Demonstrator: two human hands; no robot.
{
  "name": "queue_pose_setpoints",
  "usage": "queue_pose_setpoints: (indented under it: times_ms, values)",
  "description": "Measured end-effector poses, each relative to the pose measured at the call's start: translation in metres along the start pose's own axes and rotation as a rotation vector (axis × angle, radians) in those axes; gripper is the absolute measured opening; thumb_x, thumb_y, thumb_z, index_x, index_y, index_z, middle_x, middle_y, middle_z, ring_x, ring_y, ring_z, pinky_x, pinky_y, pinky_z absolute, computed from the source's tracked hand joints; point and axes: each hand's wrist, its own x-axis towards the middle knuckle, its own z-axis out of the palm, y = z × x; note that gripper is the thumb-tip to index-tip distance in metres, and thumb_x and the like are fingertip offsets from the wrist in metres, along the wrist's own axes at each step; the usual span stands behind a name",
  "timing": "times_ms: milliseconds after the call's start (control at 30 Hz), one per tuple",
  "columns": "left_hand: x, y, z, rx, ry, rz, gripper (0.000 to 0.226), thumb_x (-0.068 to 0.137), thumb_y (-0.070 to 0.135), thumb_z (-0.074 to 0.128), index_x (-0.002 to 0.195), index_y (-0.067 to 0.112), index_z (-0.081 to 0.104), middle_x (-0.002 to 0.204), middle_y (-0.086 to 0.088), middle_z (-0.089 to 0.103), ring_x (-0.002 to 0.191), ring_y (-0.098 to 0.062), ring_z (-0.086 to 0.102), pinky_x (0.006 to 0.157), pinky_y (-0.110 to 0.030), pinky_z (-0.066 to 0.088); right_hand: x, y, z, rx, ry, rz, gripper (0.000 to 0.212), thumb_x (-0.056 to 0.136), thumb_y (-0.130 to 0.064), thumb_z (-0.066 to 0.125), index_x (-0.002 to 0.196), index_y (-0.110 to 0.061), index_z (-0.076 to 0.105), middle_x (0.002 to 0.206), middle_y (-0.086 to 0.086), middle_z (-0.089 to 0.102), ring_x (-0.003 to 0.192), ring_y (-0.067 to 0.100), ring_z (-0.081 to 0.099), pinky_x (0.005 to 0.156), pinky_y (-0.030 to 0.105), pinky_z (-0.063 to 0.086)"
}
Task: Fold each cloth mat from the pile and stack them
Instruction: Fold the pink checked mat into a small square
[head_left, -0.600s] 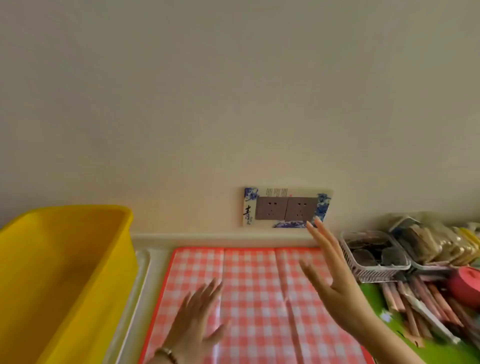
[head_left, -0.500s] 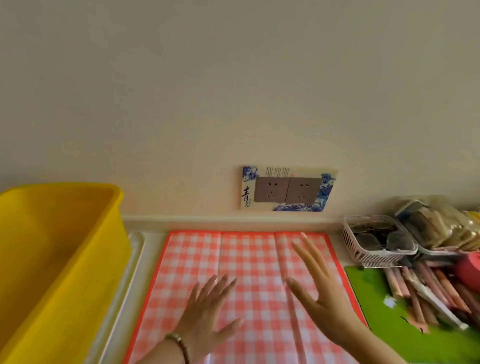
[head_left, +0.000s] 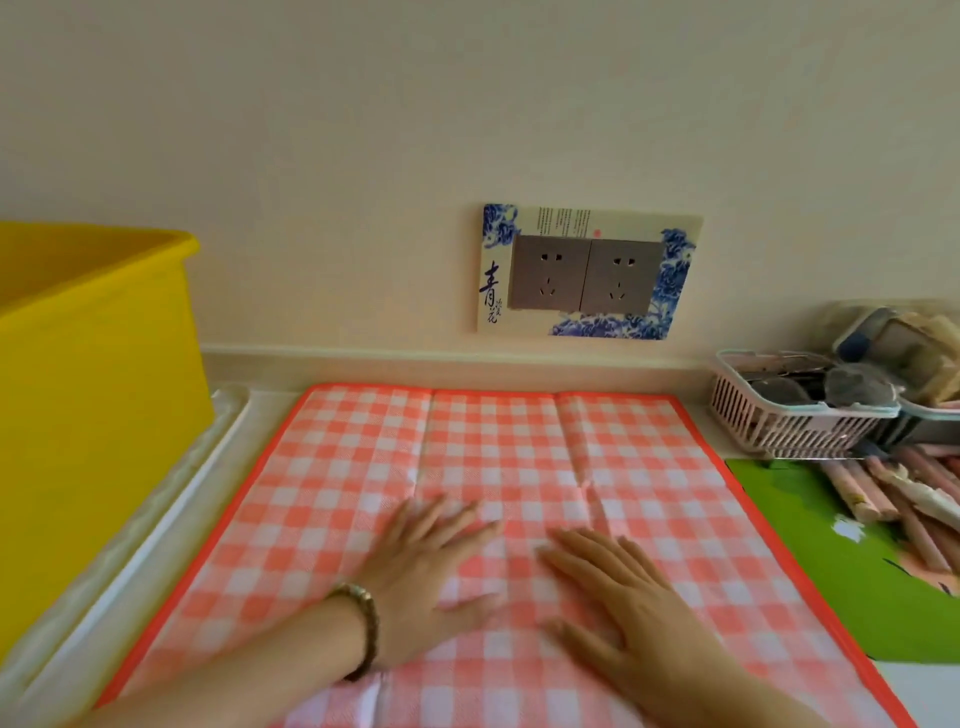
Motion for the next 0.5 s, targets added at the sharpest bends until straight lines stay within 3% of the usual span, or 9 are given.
queue_pose_setpoints:
  times_ms: [100, 267, 500]
  values:
    - [-0.011, -0.002, -0.002, 0.008, -0.020, -0.018, 0.074, 0.081, 0.075, 0.010, 0.146, 0.044, -0.006, 0.154, 0.018, -0.013, 0.143, -0.009, -0.018, 0.116, -0.042, -0.012, -0.003, 0.000, 0.001, -0.008, -0.013, -0.014, 0.090, 0.064, -0.088, -0.003, 0.143, -0.049, 0.015, 0.152, -0.029, 0.006, 0.140, -0.010, -0.002, 0.117, 0.023, -0.006]
    - [-0.066, 0.021, 0.000, 0.020, -0.058, -0.002, 0.095, 0.066, 0.089, 0.006, 0.147, 0.041, -0.002, 0.157, 0.012, -0.010, 0.144, -0.011, -0.013, 0.115, -0.043, -0.011, -0.028, -0.019, 0.001, -0.039, -0.037, -0.005, 0.106, 0.057, -0.091, -0.009, 0.145, -0.042, 0.021, 0.155, -0.018, 0.016, 0.144, 0.003, 0.010, 0.118, 0.027, 0.003]
    - [-0.142, 0.044, 0.010, 0.014, -0.049, 0.057, 0.075, 0.078, 0.080, 0.015, 0.142, 0.050, -0.012, 0.155, 0.017, -0.016, 0.142, -0.008, -0.018, 0.114, -0.043, -0.013, -0.088, -0.065, 0.014, -0.052, -0.068, -0.075, 0.082, 0.071, -0.081, 0.005, 0.145, -0.047, 0.011, 0.155, -0.023, 0.008, 0.140, -0.006, 0.000, 0.119, 0.028, 0.000]
